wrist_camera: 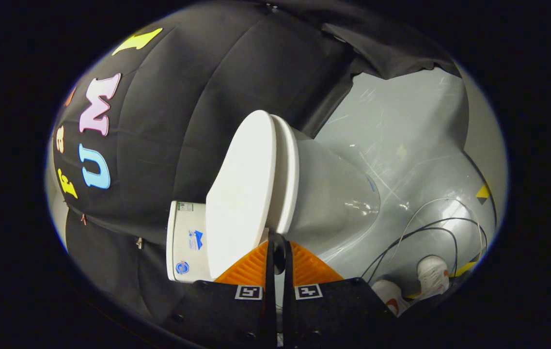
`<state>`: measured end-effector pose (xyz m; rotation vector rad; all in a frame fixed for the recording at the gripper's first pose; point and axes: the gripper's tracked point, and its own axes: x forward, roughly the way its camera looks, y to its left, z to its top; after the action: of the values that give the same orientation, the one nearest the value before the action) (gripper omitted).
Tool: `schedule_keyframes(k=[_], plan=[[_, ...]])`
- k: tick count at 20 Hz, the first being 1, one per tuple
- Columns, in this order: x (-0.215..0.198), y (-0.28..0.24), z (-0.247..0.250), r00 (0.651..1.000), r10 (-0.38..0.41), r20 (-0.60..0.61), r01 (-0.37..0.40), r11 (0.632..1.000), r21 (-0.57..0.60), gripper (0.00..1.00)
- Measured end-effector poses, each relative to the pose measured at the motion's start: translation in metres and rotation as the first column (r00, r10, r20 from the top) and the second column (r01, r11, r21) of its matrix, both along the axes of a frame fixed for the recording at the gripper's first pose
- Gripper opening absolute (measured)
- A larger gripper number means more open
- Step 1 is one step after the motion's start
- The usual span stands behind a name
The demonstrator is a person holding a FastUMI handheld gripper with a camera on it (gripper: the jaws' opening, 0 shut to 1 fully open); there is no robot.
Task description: Open the toilet lid.
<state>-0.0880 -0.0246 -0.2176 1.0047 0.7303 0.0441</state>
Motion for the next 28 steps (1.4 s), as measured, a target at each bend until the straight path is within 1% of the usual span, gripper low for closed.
schedule_keyframes(k=[3, 8, 12, 16, 21, 25, 28], plan=[[-0.002, 0.005, 0.016, 1.000, 0.003, 0.025, -0.002, 0.999, -0.037, 0.07], [-0.001, 0.020, 0.058, 0.998, 0.012, 0.056, -0.006, 0.995, -0.101, 0.05], [-0.001, 0.031, 0.084, 0.996, 0.037, 0.078, -0.025, 0.987, -0.160, 0.05], [-0.002, 0.044, 0.105, 0.992, 0.064, 0.105, -0.044, 0.981, -0.190, 0.05], [0.003, 0.077, 0.140, 0.986, 0.095, 0.134, -0.062, 0.971, -0.232, 0.05], [0.007, 0.099, 0.164, 0.987, 0.121, 0.109, -0.080, 0.944, -0.321, 0.06], [0.010, 0.119, 0.180, 0.985, 0.151, 0.084, -0.111, 0.925, -0.365, 0.07]])
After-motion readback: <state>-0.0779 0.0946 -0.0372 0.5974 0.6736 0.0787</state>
